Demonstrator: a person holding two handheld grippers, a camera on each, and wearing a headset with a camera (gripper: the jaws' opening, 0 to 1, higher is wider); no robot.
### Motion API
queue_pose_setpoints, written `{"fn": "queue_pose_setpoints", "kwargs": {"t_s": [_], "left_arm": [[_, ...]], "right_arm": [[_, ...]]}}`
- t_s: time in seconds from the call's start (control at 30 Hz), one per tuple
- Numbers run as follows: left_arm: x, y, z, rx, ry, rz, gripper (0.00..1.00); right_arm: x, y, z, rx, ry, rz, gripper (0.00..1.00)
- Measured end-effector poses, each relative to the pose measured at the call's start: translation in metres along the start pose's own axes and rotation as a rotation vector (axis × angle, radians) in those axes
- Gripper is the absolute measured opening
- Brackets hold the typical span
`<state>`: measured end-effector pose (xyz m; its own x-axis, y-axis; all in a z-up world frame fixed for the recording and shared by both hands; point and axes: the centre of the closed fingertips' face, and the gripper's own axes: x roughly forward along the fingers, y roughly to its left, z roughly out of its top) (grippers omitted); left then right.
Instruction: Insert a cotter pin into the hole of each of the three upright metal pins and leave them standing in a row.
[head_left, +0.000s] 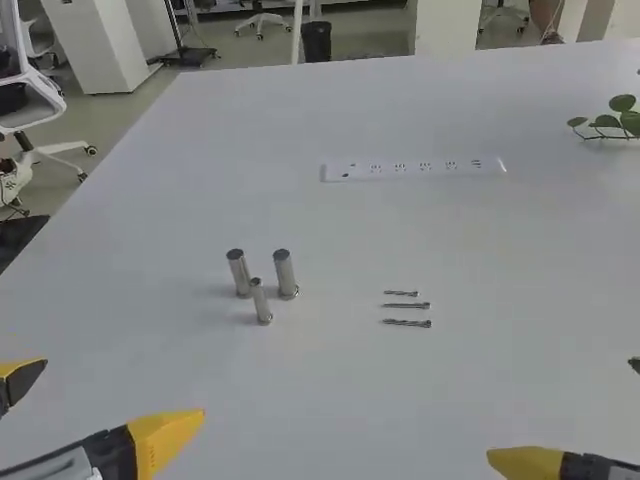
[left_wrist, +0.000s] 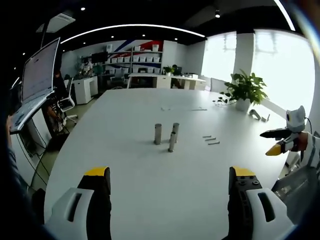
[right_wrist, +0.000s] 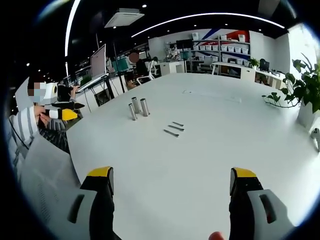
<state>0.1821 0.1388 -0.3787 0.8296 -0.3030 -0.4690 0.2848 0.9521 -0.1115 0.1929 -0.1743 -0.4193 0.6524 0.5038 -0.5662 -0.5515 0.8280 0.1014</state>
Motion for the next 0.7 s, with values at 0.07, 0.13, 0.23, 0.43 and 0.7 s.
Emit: {"fn": "queue_pose_setpoints", "kwargs": {"t_s": [0.07,0.13,0.23,0.43,0.7], "left_arm": [[0.0,0.001,-0.001,0.014,0.013,0.007,0.98],[0.0,0.001,-0.003,0.019,0.027,0.008,0.98],[0.001,0.003,-0.003,0.012,0.027,0.019,0.98],[0.003,0.005,-0.007,0.008,0.034,0.023,0.95],[0.002,0.006,-0.016,0.039,0.071,0.033,0.95]], "right_arm": [[0.001,0.001,0.0,-0.011,0.002,0.001,0.95],[0.002,0.002,0.0,-0.012,0.005,0.003,0.95],[0.004,0.006,-0.001,-0.005,0.016,0.016,0.95],[0.007,0.011,-0.002,-0.021,0.035,0.031,0.95],[0.009,0.014,-0.001,-0.013,0.036,0.035,0.95]]}}
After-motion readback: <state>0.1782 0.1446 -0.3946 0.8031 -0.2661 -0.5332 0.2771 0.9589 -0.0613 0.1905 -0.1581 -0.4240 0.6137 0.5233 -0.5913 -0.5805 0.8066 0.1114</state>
